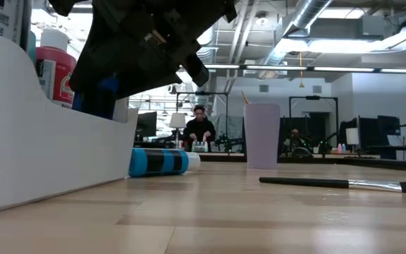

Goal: Pick & Place Paint Supplies
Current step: Put the right black blue paint bottle into the white bin

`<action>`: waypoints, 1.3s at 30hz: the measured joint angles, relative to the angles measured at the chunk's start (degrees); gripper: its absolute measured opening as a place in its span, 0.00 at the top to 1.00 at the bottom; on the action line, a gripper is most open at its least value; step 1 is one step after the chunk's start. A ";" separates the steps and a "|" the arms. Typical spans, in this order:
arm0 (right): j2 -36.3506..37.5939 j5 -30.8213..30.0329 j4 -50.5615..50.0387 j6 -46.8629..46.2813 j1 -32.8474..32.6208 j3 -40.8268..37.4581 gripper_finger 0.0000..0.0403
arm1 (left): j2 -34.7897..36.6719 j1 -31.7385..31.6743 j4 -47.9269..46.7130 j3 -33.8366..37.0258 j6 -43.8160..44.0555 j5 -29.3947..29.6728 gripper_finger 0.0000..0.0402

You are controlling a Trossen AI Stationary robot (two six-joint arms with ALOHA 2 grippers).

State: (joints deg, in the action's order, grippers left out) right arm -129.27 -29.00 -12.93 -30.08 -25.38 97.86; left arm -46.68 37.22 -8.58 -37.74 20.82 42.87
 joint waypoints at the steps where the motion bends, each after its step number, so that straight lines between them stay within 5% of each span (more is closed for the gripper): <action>1: 0.00 1.05 -0.08 -0.01 0.05 0.00 0.66 | 0.00 0.01 0.00 0.00 0.00 -0.02 0.27; 39: 0.00 3.79 -4.76 -1.50 0.48 -0.02 0.62 | 0.00 0.02 0.01 0.00 0.00 -0.13 0.27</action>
State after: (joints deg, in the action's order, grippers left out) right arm -129.27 -25.21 -17.69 -31.57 -24.91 97.84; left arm -46.68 37.23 -8.56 -37.74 20.82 42.74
